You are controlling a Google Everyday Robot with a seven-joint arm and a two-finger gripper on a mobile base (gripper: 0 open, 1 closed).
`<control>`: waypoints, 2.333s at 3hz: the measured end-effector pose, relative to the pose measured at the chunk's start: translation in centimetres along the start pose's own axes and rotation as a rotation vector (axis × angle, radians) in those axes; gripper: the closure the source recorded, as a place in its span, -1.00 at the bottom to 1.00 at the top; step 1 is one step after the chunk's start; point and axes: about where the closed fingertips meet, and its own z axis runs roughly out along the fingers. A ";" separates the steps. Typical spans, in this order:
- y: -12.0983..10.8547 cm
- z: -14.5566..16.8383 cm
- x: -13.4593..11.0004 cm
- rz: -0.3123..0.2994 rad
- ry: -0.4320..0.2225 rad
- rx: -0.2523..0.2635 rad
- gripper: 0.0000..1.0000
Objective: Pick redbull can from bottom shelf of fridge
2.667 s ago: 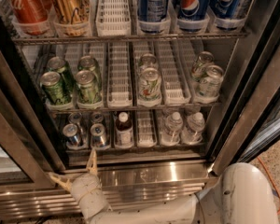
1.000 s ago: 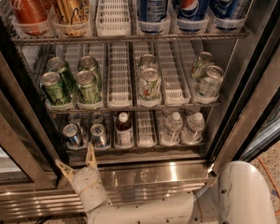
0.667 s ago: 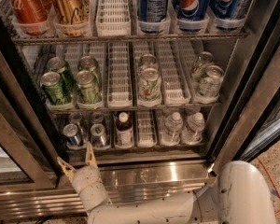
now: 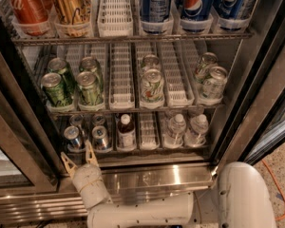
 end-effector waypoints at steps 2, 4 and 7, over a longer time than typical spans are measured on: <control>-0.9 4.2 1.3 0.033 -0.015 0.018 -0.26; -0.9 4.5 1.4 0.031 -0.018 0.017 0.58; -1.1 4.0 -0.1 0.011 -0.043 0.026 1.00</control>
Offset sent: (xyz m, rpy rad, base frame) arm 0.0125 0.0103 -0.0045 0.0258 0.0013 0.0069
